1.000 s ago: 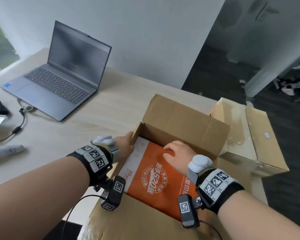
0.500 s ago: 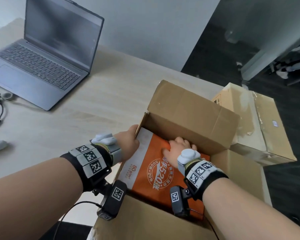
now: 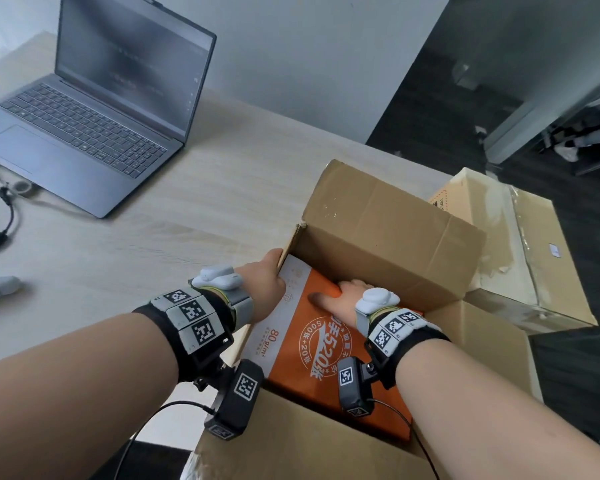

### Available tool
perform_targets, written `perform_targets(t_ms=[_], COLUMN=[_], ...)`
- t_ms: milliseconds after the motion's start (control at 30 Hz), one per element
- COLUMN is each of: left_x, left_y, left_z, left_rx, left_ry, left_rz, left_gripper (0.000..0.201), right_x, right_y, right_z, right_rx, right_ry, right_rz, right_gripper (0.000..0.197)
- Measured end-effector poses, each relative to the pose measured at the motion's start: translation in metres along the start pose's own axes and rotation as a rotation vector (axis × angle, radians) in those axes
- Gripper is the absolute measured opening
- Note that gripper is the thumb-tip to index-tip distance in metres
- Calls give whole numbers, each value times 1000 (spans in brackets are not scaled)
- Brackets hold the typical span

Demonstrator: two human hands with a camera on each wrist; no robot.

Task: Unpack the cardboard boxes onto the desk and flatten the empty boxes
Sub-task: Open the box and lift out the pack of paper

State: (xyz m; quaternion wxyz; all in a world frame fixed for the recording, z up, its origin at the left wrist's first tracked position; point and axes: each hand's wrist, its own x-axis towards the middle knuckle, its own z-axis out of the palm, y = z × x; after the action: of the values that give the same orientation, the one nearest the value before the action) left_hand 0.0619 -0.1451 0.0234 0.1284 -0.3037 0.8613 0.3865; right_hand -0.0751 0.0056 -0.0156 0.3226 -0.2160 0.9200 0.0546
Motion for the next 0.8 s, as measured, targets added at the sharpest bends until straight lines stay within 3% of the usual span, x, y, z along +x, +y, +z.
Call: perform_targets(t_ms=[233,400,567,700,800], left_x=[0,1,4,1,0], left_y=[3,4,2,0,0], left_z=[2,5,6,4,4], left_rx=[-5,0,11,8,-2], left_ry=[27,49,60,54,49], left_rz=[-1,-13,-32,-26,-29], left_gripper=[40,40,43,44,44], right_x=[-3,1,3,-6,-20], right_y=[-3,-2,-2,1,9], right_z=[5,-2,-20,-36,-47], right_rx=[-23,121,120,90,59], right_ry=[-34,-41,-111,-166,-162], right_rz=[38,39,5,-79,-149], right_gripper=[109,117,97,63,53])
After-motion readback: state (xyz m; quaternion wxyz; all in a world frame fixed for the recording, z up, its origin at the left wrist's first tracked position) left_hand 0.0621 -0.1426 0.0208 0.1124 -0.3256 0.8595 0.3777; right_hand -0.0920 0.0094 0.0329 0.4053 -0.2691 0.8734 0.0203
